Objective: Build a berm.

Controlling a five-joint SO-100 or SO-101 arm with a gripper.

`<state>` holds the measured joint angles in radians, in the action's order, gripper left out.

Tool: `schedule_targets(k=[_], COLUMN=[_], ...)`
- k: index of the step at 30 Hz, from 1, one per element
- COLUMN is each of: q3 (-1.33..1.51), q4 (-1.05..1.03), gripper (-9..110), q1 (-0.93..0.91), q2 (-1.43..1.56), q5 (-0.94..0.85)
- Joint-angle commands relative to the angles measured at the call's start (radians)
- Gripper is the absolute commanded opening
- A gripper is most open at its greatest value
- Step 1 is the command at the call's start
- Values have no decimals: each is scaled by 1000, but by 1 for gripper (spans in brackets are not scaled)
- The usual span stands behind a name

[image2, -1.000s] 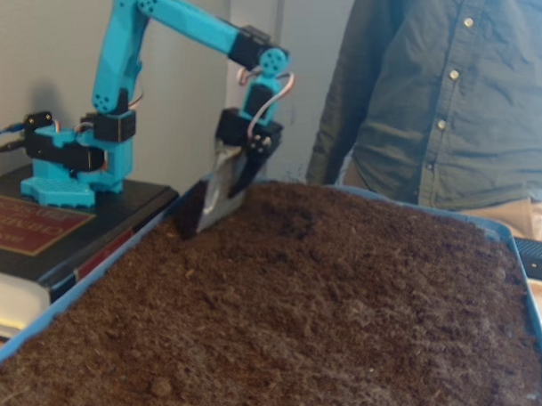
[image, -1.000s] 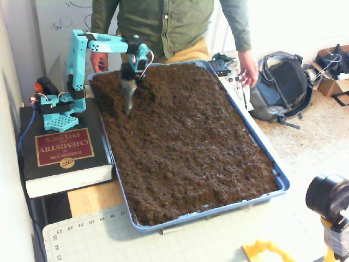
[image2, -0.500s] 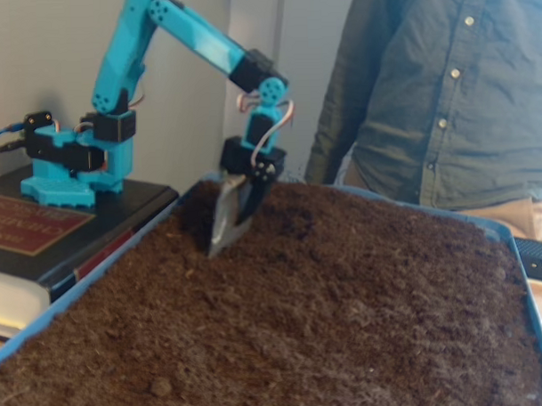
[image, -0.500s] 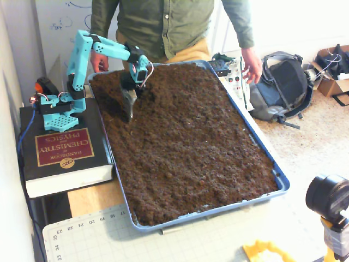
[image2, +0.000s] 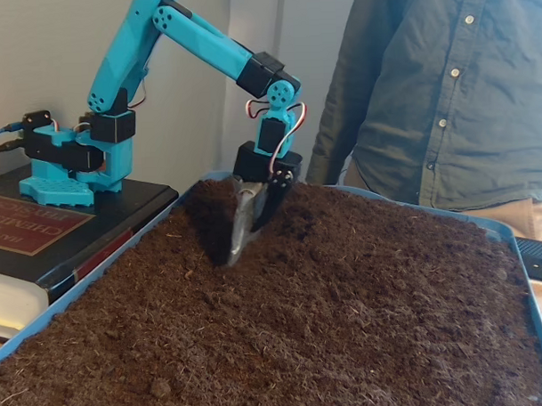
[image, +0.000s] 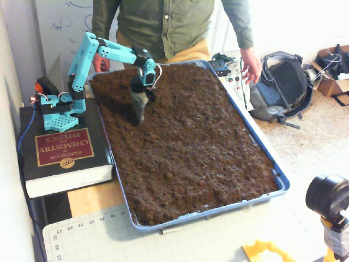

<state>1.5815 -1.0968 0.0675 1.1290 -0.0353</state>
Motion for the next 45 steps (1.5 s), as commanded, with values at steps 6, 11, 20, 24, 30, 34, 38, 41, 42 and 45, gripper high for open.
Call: schedule_targets(k=[6, 11, 20, 24, 30, 34, 38, 41, 42, 45], q3=[-308, -385, -232, -161, -118, -124, -123, -118, -118, -124], q4=[12, 2, -261, -474, -541, -453, -367, -324, -311, -282], gripper=[1, 1, 1, 1, 1, 1, 1, 1, 1, 1], q1=[-31, -25, -23, -35, -107, -166, -184, -189, -189, -206], q2=[-32, -25, 117, 179, 167, 72, -8, -57, -75, -124], q5=[-15, -15, -35, -40, -41, -43, -43, -43, -43, -43])
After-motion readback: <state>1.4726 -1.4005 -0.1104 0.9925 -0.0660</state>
